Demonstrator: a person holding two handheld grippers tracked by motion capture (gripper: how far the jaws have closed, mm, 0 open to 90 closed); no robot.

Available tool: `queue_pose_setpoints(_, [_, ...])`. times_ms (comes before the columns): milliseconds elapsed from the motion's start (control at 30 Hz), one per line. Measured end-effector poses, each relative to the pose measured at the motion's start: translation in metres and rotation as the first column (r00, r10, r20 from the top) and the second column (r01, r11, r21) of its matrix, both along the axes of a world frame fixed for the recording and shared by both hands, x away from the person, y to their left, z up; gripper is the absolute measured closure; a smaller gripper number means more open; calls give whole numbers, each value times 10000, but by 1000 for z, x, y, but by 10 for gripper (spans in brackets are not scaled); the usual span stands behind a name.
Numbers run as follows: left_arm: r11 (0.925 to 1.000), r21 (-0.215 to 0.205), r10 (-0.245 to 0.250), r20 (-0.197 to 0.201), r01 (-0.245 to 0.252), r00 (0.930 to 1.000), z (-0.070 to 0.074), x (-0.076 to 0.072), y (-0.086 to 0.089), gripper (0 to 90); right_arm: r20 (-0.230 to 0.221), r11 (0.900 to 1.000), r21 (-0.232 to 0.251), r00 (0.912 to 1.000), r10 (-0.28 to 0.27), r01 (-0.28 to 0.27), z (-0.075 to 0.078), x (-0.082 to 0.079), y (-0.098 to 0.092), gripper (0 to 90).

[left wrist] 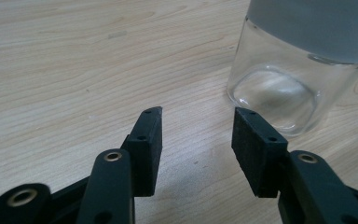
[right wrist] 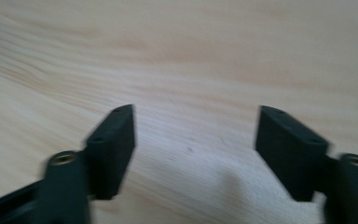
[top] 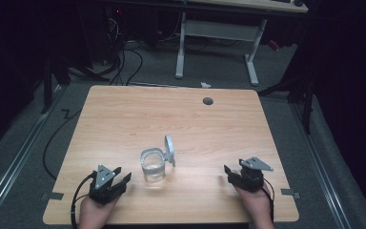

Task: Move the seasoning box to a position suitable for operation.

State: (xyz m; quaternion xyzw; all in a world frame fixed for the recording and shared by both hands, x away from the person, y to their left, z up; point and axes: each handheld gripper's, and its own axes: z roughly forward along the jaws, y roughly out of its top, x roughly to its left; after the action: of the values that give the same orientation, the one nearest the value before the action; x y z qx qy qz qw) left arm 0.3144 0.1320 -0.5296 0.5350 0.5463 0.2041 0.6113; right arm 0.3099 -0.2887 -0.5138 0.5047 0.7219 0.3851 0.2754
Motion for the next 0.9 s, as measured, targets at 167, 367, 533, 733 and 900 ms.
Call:
queue_pose_setpoints(167, [9999, -71, -83, 33, 83, 10000, -1, 5, -5, 573, 339, 9996, 253, 9993, 140, -149, 0, -12, 0, 398])
queue_pose_setpoints(367, [9995, -199, -218, 362, 225, 9991, 3, 9, -7, 577, 480, 9997, 240, 9988, 8, -20, -2, -16, -3, 417])
queue_pose_setpoints(533, [9986, -218, -473, 270, 479, 9985, 1, 8, -11, 614, 643, 10000, 65, 9979, -13, 8, 0, -21, -5, 424])
queue_pose_setpoints(733, [9974, -82, -713, -48, 713, 9974, -1, 6, -21, 868, 604, 10000, 69, 9982, -28, 24, -1, -20, -2, 424])
queue_pose_setpoints(900, [9972, 24, -747, 156, 747, 9971, 0, 5, -30, 900, 352, 9999, 103, 9994, 26, -29, -5, -19, 1, 434])
